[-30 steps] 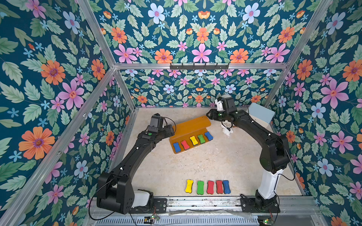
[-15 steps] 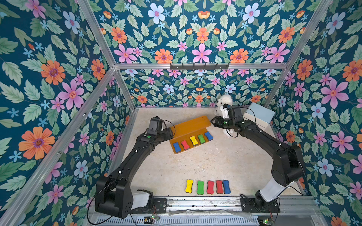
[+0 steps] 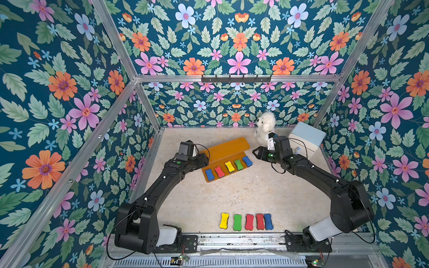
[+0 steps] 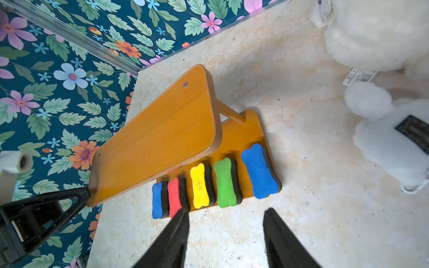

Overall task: Remove the whiteboard erasers from the shelf
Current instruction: Pick up the whiteboard eraser from the shelf.

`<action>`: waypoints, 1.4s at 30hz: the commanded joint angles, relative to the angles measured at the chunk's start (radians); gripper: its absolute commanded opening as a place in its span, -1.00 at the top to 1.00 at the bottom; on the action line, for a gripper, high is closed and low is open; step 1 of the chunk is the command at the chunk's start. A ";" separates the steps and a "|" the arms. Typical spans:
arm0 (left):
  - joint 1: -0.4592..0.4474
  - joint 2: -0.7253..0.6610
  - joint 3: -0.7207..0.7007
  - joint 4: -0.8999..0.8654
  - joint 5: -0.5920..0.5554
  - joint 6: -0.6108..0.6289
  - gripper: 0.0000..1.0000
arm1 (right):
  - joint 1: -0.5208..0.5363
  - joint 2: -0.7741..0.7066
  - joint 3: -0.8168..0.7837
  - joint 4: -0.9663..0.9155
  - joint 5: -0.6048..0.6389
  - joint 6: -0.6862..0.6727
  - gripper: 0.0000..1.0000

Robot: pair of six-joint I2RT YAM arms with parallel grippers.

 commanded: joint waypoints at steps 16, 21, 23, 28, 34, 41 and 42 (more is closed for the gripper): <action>0.002 0.044 -0.001 0.043 0.047 -0.018 -0.40 | -0.080 0.054 -0.099 0.211 -0.069 0.013 -0.12; 0.003 0.054 0.002 0.047 0.054 -0.016 -0.38 | -0.102 0.140 -0.066 0.226 -0.112 -0.009 -0.10; 0.004 0.059 0.005 0.047 0.056 -0.016 -0.37 | -0.104 0.167 -0.056 0.233 -0.117 -0.019 -0.09; 0.005 0.071 0.007 0.048 0.049 -0.012 -0.36 | -0.103 0.246 -0.006 0.237 -0.137 -0.034 -0.02; 0.008 0.082 0.006 0.053 0.058 -0.010 -0.36 | -0.103 0.332 0.044 0.248 -0.159 -0.035 0.03; 0.008 0.085 -0.003 0.063 0.060 -0.008 -0.35 | -0.090 0.383 0.074 0.236 -0.173 -0.037 0.06; 0.009 0.087 -0.005 0.065 0.063 -0.009 -0.35 | -0.086 0.384 0.072 0.234 -0.170 -0.039 0.06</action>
